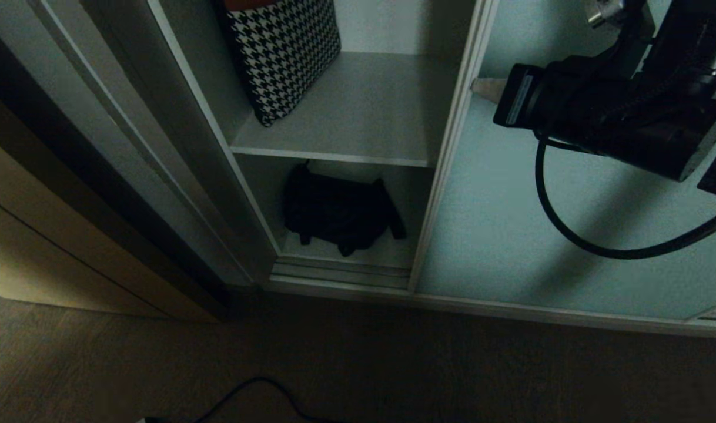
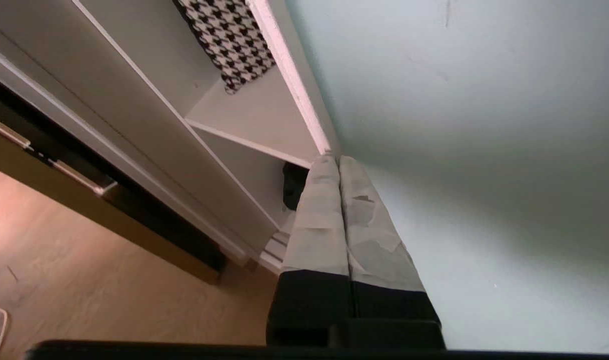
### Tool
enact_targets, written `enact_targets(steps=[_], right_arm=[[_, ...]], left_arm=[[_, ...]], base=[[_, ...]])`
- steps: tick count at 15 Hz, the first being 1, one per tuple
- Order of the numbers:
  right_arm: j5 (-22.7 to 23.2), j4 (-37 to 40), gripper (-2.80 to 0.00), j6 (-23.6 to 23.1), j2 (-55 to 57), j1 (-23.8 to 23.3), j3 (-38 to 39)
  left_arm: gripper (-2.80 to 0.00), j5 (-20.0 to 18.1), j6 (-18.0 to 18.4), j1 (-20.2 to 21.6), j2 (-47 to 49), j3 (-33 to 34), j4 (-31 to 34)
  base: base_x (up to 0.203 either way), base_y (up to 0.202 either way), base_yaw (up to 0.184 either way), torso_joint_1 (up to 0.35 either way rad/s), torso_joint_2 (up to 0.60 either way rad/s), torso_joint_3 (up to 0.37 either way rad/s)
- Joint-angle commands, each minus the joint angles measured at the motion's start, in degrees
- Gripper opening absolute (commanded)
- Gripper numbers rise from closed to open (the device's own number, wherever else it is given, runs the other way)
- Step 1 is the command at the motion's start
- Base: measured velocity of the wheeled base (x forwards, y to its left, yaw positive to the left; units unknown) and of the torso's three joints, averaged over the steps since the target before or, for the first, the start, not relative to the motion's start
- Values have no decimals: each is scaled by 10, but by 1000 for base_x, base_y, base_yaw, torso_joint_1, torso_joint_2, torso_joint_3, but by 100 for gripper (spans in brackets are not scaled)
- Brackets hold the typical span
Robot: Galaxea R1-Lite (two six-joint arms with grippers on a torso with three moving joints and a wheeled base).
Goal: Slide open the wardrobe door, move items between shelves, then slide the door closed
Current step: Close the door
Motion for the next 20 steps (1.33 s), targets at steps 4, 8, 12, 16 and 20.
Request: enact_targets(steps=[4,8,12,16,20], right_arm=[[-25,-17,-280,-2,28,4,-7],[-27,-2,-280,-23,32,66,-25],[-26,0,-280,-29,37,93,-25],[-26,-13,-280,-26,-16,105,6],[-26,-28,-280,-31,-96,107,76]], left_arm=[[-280,0,0,0,1,0,0],[-280,0,0,0,1,0,0],[-280,0,0,0,1,0,0],[-280,0,0,0,1,0,0],[-280,0,0,0,1,0,0]], base=[[0,0,0,0,0,0],[0,0,0,0,0,0],[0,0,0,0,0,0],[0,0,0,0,0,0],[0,0,0,0,0,0]])
